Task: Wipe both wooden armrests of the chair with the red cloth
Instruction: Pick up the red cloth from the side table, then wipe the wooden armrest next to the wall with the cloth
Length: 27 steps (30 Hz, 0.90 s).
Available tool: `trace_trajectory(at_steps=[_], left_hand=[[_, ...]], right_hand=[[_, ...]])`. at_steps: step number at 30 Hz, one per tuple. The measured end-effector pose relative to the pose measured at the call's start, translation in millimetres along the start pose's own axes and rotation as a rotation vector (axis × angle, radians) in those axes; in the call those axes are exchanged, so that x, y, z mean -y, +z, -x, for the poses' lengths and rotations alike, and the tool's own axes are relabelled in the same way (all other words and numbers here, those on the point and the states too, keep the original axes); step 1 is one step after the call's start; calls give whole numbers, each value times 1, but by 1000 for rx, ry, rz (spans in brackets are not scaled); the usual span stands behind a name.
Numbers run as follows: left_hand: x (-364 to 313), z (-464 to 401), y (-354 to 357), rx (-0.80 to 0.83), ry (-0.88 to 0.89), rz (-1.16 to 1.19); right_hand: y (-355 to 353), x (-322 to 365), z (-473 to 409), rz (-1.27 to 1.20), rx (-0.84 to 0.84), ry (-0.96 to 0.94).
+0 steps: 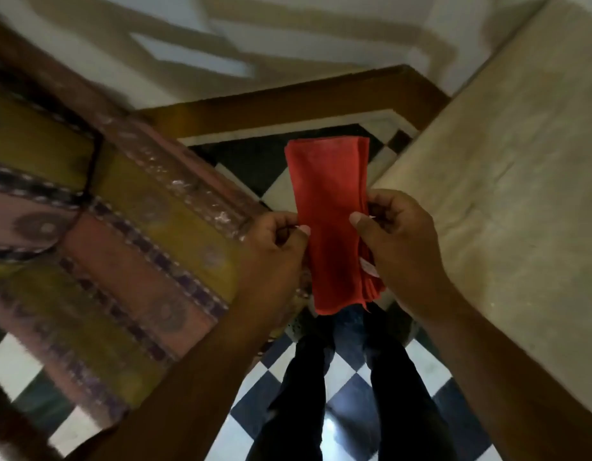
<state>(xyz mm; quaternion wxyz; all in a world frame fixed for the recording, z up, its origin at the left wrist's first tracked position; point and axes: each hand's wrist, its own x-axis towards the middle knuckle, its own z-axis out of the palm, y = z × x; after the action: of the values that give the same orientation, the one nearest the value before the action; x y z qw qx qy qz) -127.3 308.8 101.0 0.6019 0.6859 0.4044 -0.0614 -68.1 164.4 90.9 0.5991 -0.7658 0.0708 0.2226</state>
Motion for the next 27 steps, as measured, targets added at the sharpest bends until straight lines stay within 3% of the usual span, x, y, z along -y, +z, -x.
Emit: trace_trajectory(at_steps=[6,9,17,21,23,25,27], left_hand=[[27,2,-80,-218,-60,227],[42,-8,-95,-328,-96,321],[66,-41,-80,-405,-177,457],[78,-40,-83,-392,-154,494],[80,-38,-86,-346,-126,514],[84,-39,-90,-303,-93,554],[91,-47,-95,-380,-40,362]], right_hand=[[90,23,2,188,235,-127],[125,22,-11,274,268,-190],[160,4,-38,537,206,-340],[163,1,-28,848,96,-725],[169,0,-23,951,185,-874],[179,-6,-21,1112,372,-886],[182,-13,-26,1290,476,-894]])
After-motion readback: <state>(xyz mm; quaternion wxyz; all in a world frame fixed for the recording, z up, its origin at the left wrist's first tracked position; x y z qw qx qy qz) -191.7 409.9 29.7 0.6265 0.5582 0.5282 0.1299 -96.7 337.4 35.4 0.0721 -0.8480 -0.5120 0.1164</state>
